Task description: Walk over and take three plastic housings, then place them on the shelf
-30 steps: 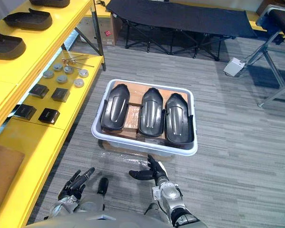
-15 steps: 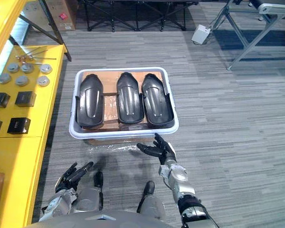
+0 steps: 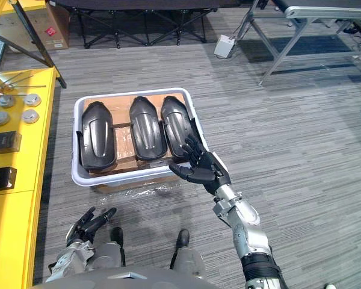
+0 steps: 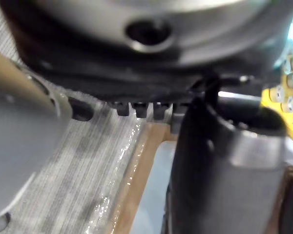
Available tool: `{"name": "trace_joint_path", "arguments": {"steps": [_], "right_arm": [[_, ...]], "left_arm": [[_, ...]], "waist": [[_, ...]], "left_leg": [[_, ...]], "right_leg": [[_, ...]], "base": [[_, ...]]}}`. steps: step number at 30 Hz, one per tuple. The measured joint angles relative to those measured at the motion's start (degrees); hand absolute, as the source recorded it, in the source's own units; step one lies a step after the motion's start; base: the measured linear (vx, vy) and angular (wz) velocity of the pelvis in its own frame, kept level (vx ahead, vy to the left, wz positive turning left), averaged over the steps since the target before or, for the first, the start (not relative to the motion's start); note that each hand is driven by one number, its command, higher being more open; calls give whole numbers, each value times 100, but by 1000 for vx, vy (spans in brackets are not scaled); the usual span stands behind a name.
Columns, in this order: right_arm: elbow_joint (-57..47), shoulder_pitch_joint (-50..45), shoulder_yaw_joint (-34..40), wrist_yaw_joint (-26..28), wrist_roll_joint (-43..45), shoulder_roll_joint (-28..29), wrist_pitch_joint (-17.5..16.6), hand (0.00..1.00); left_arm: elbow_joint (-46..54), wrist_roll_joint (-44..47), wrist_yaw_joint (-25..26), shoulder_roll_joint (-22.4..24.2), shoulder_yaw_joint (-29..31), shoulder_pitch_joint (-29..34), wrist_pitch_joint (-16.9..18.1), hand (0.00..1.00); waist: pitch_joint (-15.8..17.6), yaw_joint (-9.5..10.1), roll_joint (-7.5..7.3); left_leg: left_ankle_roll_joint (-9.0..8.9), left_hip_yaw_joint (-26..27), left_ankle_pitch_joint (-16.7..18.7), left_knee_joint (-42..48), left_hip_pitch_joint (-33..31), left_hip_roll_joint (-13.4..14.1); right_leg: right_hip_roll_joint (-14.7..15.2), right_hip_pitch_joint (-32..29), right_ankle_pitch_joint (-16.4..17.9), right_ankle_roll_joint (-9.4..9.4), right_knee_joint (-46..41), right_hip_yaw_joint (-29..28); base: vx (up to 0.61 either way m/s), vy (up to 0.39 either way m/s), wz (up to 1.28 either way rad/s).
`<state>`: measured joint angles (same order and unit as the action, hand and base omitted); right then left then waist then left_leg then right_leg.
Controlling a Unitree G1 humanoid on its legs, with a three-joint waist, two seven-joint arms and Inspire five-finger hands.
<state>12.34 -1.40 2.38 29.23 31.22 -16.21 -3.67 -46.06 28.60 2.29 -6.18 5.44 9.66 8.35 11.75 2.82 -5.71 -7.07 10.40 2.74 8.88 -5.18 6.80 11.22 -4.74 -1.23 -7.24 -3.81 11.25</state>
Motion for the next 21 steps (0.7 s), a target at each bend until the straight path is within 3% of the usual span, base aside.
{"name": "trace_joint_path", "arguments": {"steps": [3, 6, 9, 13, 17, 21], "right_arm": [[-2, 4, 277, -465, 92, -53, -1, 100], [149, 99, 417, -1340, -72, -159, -9, 100], [974, 1003, 534, -2401, -737, -189, -122, 100], [1687, 2328, 544, -3258, -837, -408, -285, 100], [2313, 3818, 467, -3539, -777, -834, -491, 100], [2997, 4637, 228, -3820, -776, -1290, -585, 100]], "left_arm": [[-37, 2, -17, -21, -2, 79, -117, 100], [-43, 21, -43, 7, -6, 192, -104, 100], [75, 30, -137, 38, -5, 187, -10, 100], [384, 53, -227, 51, 10, -75, 145, 100], [565, 50, -305, -55, -13, -434, 152, 100], [550, 81, -295, -69, -74, -518, 189, 100]], "waist": [[-20, 6, 5], [-98, 19, 27], [-60, 59, 90], [580, 436, 130], [1263, 747, 81], [1431, 872, 172]], "left_leg": [[12, -7, 25, 89, -8, -2], [13, -88, 27, 115, -55, -25], [48, -304, 102, 584, -580, 8], [29, -647, 273, 1275, -1241, 158], [26, -1065, 248, 1402, -1732, 46], [86, -1264, 41, 1464, -2172, -40]], "right_leg": [[13, 27, -2, -2, -1, 8], [36, 34, -7, -9, -2, 68], [22, -213, -53, 24, -165, 155], [-125, -485, -141, 84, -321, 279], [-104, -885, -144, 163, -528, 432], [-20, -1282, -133, 177, -797, 603]], "base": [[-61, 6, 0], [-45, 8, 9], [-55, 5, 16], [-138, -7, 18], [-167, -12, 23], [-35, 1, 24]]}}
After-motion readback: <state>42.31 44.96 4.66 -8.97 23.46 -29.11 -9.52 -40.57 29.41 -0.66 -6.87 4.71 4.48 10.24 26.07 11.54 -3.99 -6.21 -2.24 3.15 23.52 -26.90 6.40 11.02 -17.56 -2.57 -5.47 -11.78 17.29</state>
